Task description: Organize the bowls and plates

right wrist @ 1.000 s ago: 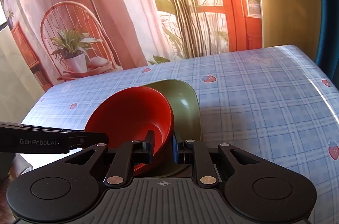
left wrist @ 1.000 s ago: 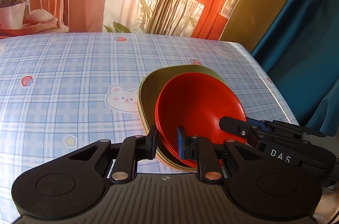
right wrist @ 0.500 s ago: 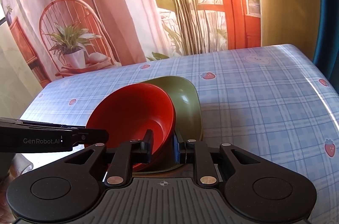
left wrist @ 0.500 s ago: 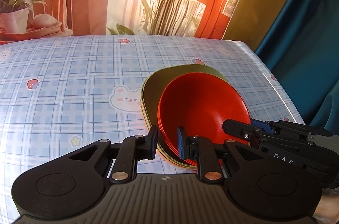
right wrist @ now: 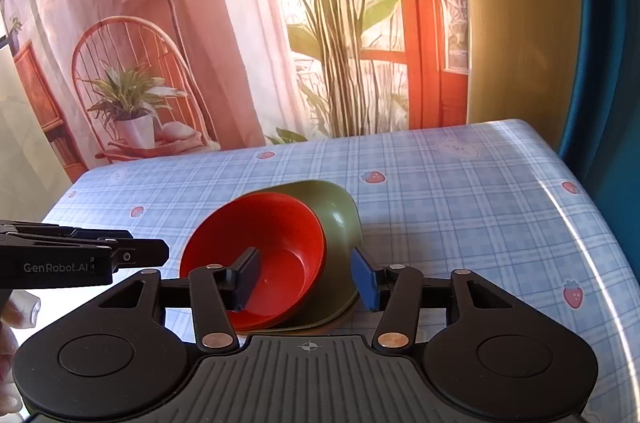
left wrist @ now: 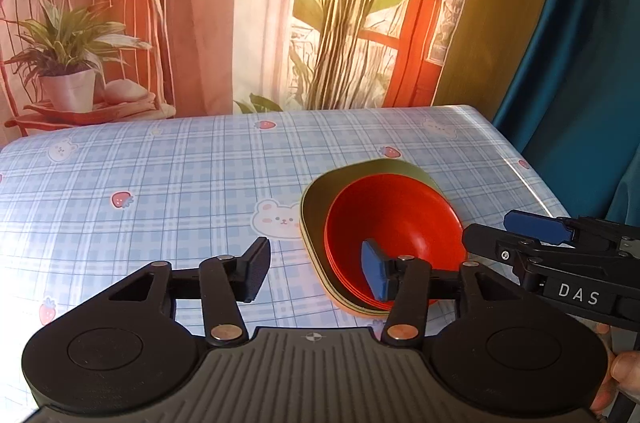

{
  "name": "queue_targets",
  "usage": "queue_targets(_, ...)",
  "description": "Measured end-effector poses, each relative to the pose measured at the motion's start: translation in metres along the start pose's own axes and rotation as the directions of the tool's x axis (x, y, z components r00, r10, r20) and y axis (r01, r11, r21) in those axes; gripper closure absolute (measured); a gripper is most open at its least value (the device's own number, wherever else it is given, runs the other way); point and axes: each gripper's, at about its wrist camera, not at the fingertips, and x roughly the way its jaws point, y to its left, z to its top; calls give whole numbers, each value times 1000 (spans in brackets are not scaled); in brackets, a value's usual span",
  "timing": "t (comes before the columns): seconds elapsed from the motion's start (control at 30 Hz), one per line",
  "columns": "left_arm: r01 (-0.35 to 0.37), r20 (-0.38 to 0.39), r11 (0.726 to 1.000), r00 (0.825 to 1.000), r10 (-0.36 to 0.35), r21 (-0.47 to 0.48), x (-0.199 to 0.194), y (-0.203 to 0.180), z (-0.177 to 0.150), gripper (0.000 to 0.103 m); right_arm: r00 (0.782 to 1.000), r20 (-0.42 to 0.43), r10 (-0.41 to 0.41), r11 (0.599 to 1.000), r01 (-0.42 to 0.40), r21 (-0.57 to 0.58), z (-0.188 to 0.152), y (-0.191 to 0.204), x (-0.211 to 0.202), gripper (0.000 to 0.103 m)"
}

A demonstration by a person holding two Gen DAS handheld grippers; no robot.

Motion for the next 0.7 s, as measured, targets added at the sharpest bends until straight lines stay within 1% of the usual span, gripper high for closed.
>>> queue_targets(0.07,-13,22,1000,1000,13,14,-11,-3,0,41,1000,15,-3,1000,4,-11,2,4,-9,44)
queue_targets(0.13,-30,41,999,999,29,22,-21,-5,-1,33,1000,29,-4,1000,4,-18,4,8,-20,40)
queue_targets(0.17,-37,49,999,998,35,24,-26,-5,-1,32,999,35,-2,1000,2,-19,5,10,-25,32)
queue_targets(0.2,-45,58,999,997,44,25,-31,-6,-2,29,999,44,1,1000,0,-18,5,12,-30,28)
queue_targets(0.23,-53,66,998,997,51,26,-37,-6,-2,25,998,56,4,1000,-3,-18,6,14,-37,18)
queue_targets(0.27,-58,73,998,996,56,26,-42,-6,-2,22,998,66,8,1000,-7,-20,7,17,-44,14)
queue_targets(0.3,-65,87,997,994,63,28,-49,-6,-3,17,997,75,13,1000,-11,-25,8,19,-50,9)
queue_targets(0.33,-76,103,997,992,72,29,-58,-6,-3,12,997,83,13,999,-10,-34,9,23,-56,7)
queue_targets(0.4,-100,130,995,987,96,26,-71,-6,-3,6,995,94,9,999,-5,-46,11,28,-66,6)
queue_targets(0.47,-113,156,993,982,109,18,-86,-5,-2,2,994,111,6,999,0,-48,13,33,-78,0)
queue_targets(0.5,-117,167,993,979,113,14,-94,-5,-2,0,993,118,6,999,-1,-48,13,35,-83,0)
queue_targets(0.57,-131,191,991,973,128,6,-108,-4,-2,0,991,131,8,999,-1,-53,15,40,-95,0)
queue_targets(0.7,-188,229,982,956,183,4,-138,-8,-2,0,987,160,4,998,6,-59,19,47,-119,0)
